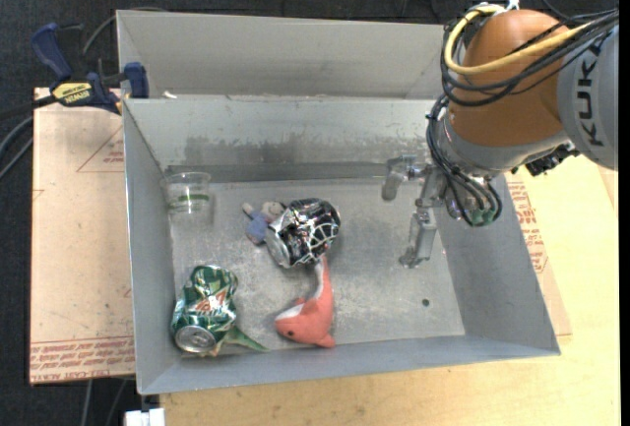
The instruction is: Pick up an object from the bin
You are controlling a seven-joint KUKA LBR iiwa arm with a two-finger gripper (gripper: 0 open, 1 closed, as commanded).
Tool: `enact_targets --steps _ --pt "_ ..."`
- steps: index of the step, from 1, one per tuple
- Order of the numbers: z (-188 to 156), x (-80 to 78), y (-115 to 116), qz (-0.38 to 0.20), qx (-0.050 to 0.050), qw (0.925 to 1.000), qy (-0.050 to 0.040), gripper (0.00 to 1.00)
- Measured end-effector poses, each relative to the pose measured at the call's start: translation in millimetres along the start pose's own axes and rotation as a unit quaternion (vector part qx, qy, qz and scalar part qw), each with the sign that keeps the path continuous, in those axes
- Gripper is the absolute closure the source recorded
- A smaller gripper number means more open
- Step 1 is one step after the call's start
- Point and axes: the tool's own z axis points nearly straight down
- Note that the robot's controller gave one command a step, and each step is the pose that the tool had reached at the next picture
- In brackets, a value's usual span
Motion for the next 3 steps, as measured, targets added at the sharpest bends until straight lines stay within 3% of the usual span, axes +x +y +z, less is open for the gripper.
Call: enact_targets --steps 1,2,3 --pt "-4.7 -1.2 0.1 0.0 0.0 1.0 -0.0038 0.0" --pt "78.2 38.4 56.4 -0.064 0.0 0.998 -0.0024 0.0" --pt "66.6 3.6 48.8 -0.118 0.0 0.993 -0.0041 0.0"
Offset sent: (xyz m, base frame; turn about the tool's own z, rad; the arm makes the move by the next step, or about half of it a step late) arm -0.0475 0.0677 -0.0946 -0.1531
